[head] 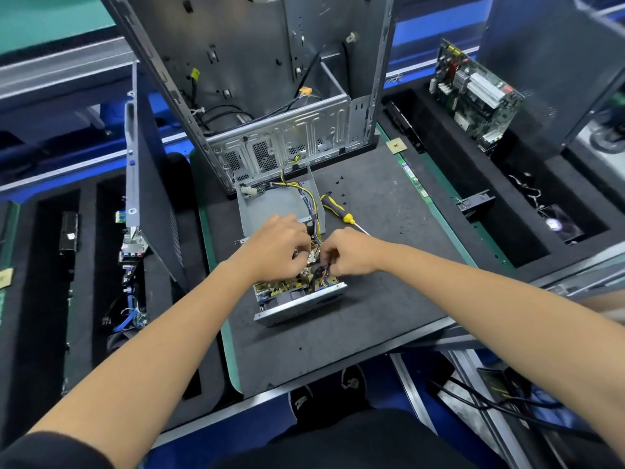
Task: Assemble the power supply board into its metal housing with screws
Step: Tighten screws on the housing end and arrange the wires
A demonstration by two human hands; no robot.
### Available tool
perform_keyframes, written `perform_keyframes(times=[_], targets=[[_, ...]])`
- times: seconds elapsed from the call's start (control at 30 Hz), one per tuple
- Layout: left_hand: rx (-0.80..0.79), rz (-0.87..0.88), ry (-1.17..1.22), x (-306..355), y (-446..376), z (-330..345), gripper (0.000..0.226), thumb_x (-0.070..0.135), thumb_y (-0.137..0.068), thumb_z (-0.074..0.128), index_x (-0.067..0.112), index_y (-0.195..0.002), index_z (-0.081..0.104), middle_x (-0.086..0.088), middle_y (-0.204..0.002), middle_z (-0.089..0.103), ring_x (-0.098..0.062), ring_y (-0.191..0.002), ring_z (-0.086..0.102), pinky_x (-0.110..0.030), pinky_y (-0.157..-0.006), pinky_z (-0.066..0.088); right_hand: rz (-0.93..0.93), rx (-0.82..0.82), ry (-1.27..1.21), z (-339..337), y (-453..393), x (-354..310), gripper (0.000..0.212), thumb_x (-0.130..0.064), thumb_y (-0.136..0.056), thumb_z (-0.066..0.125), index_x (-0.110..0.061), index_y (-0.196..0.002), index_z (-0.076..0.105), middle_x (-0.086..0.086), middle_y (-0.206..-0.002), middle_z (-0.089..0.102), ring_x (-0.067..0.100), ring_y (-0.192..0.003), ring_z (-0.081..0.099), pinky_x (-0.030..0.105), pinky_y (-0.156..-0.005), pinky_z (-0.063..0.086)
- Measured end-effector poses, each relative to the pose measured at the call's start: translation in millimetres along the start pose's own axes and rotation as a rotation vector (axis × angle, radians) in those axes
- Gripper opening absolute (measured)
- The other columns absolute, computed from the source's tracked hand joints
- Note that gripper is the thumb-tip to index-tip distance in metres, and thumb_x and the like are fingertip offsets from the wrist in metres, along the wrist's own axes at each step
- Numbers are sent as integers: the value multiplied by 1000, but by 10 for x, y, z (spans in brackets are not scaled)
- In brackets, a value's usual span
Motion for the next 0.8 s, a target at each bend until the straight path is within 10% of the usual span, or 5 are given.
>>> perform_keyframes(times=[0.5, 0.8], targets=[[5, 2, -26, -20, -28, 36, 16, 16, -83, 55, 12, -78, 70, -2, -75, 60, -24, -85, 48, -39, -78, 37, -35, 46, -16, 107, 2, 10, 11, -8, -71, 69, 1, -72, 64, 7, -59, 45, 21, -61, 31, 21, -45, 28], [-4, 14, -38, -50, -37, 63, 17, 17, -84, 54, 12, -78, 69, 0, -74, 59, -23, -85, 47, -36, -77, 34, 23, -30, -161, 186, -20, 139, 7, -10, -78, 70, -5, -81, 69, 2, -62, 65, 6, -49, 50, 8, -47, 35]])
Point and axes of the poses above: each hand's wrist, its own y-axis away from the middle knuckle, its own z-axis out of the palm, x = y × z, the point moved 8 cm from there along -y, towards the middle knuckle
